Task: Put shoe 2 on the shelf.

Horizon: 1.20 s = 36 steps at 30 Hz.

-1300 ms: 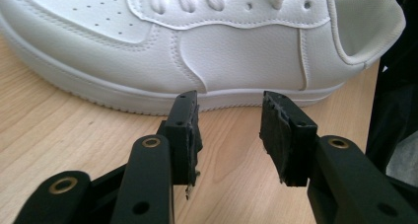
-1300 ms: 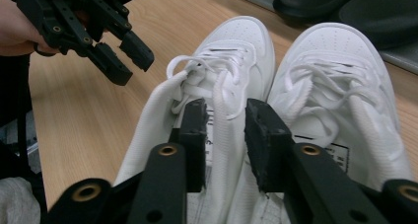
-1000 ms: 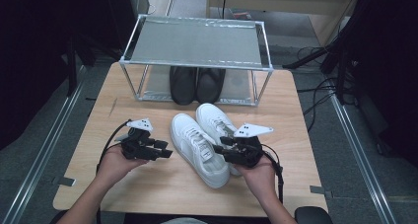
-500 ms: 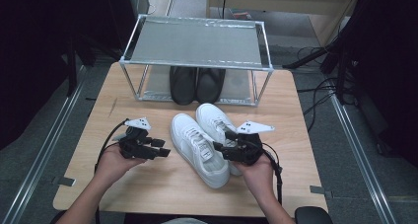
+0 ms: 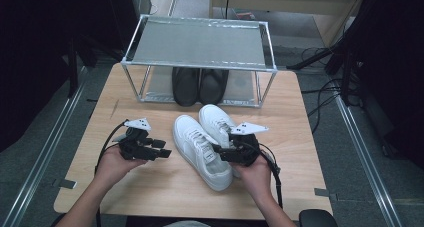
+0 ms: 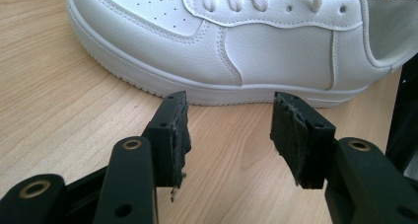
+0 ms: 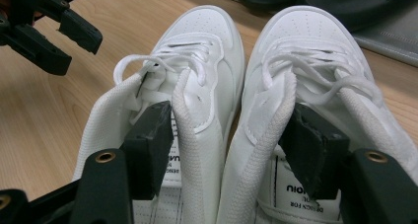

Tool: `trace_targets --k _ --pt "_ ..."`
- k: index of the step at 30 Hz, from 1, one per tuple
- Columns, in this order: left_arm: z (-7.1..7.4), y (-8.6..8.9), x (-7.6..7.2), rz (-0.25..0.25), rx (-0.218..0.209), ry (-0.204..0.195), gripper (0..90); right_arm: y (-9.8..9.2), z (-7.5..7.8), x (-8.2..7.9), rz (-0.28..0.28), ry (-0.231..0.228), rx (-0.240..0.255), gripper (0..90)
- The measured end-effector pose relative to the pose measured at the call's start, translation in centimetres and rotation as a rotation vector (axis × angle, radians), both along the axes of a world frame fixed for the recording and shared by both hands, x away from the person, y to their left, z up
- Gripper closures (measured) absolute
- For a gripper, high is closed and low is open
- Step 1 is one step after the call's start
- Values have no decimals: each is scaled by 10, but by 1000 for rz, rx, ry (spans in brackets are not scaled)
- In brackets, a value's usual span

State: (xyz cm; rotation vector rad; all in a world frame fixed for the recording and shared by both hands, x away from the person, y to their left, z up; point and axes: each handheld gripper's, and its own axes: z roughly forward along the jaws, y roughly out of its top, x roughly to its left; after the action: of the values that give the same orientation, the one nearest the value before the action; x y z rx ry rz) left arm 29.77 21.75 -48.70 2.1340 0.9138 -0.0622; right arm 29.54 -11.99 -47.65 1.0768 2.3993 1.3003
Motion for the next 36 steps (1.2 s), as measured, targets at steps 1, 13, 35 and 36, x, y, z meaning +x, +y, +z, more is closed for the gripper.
trace_targets --k 1,13,35,36 --pt "0 0 0 2 3 0 488 1 0 -1 1 -5 -12 395" --pt "2 8 3 39 -28 -4 474 10 -4 -2 -1 -7 -87 543" --pt "-2 28 18 82 11 -25 383 4 2 2 1 39 -58 758" --pt "-2 29 17 89 4 -20 385 3 2 1 6 39 -62 758"
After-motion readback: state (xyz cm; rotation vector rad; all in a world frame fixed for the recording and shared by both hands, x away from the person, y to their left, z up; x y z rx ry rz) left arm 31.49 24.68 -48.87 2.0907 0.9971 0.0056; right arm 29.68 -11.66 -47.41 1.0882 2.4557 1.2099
